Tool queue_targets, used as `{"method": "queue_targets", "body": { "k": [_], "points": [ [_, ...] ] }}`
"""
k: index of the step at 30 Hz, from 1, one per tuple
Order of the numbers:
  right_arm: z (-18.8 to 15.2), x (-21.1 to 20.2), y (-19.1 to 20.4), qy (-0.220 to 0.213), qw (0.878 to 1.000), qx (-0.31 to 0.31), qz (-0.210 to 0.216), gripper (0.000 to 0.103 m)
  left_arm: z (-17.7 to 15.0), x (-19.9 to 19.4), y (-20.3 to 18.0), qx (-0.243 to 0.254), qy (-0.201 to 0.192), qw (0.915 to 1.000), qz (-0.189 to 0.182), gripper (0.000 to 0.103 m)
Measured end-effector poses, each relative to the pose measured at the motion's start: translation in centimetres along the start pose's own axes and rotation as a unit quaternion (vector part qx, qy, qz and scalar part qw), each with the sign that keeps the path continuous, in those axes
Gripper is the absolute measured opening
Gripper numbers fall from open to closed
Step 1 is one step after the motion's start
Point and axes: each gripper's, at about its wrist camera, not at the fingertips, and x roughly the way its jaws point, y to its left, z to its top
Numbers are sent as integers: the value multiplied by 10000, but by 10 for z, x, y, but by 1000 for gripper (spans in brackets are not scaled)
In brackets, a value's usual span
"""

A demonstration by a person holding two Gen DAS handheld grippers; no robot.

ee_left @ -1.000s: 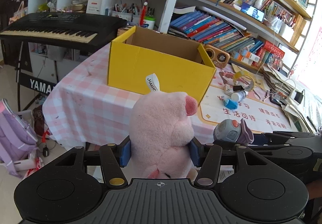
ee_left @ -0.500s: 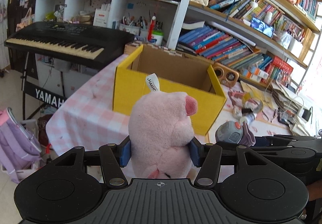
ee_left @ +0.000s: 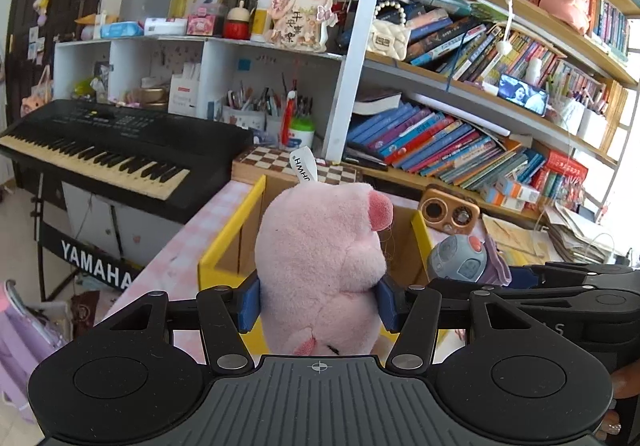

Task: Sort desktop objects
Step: 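Carry the pig and toy car over the yellow box with both tools, then open the left tool to drop the pig while the right tool releases the car into the box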

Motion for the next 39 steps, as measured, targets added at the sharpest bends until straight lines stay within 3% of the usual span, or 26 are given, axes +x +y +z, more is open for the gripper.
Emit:
{"method": "queue_targets", "body": {
  "k": [7,14,22,28,36,39],
  "points": [
    [25,41,-19,17,9990,-440,-44,58,30,46,-3,303,52,9995,75,55],
    [40,104,-27,628,9922,-1075,-12,58,37,98,-6,715,559,9956,239,56],
    [35,164,-22,1407,9584,-2476,170,58,25,146,-4,1062,1358,9843,384,56],
    [36,196,-23,2007,9307,-3031,405,58,17,169,-7,1356,1831,9722,532,56],
    [31,218,-21,2533,9098,-3239,563,54,14,184,-10,1432,2174,9635,622,57],
    [30,221,-22,2547,9116,-3189,489,44,12,186,-9,1422,2236,9622,633,59]
  ]
}}
